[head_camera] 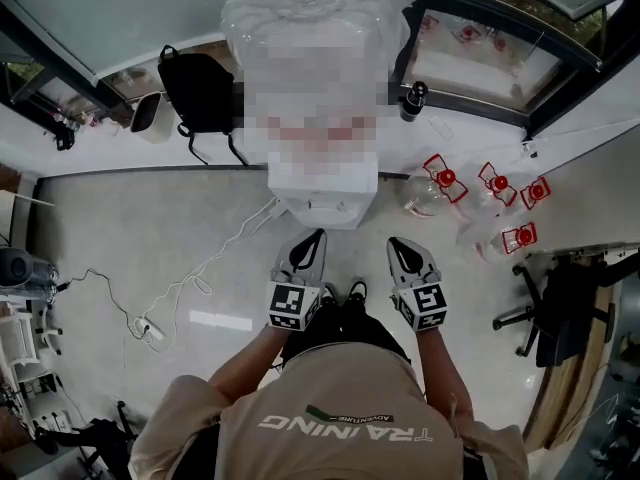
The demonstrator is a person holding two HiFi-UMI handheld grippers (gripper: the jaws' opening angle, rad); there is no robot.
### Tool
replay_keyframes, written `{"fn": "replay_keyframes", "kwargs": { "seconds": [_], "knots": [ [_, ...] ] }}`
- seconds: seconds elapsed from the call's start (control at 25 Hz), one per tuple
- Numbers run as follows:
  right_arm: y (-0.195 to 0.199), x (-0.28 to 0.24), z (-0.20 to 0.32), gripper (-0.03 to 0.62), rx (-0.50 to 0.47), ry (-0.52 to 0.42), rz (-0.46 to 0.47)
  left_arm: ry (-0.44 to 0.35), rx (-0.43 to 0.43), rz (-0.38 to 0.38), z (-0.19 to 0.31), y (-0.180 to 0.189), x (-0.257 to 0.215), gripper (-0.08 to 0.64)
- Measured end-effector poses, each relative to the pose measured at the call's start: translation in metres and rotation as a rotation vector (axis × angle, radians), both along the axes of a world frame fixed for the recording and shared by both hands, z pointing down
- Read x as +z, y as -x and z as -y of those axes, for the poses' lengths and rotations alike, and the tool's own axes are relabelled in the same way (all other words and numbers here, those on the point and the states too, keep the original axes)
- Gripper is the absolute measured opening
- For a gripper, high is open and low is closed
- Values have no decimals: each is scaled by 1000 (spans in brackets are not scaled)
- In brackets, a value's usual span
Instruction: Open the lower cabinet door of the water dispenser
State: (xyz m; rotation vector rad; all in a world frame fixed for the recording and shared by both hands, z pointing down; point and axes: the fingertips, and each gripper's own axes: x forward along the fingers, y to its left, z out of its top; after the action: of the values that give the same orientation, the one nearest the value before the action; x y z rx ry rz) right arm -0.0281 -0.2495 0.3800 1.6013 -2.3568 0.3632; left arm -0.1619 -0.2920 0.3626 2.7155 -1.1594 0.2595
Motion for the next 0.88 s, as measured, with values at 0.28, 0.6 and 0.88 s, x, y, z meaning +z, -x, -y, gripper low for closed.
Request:
{"fn": "replay_keyframes", "kwargs": {
  "seconds": [0.28, 0.6, 0.88],
  "knots": [
    [1, 2, -14, 12, -75, 11, 0, 50, -28, -4, -13, 1, 11, 8],
    [-7, 7, -53, 12, -163, 4, 42, 4, -127, 34, -53, -5, 4, 8],
    [-69, 58, -115, 12, -189, 35, -56, 9, -236, 54, -103, -36, 33, 8]
  ]
}}
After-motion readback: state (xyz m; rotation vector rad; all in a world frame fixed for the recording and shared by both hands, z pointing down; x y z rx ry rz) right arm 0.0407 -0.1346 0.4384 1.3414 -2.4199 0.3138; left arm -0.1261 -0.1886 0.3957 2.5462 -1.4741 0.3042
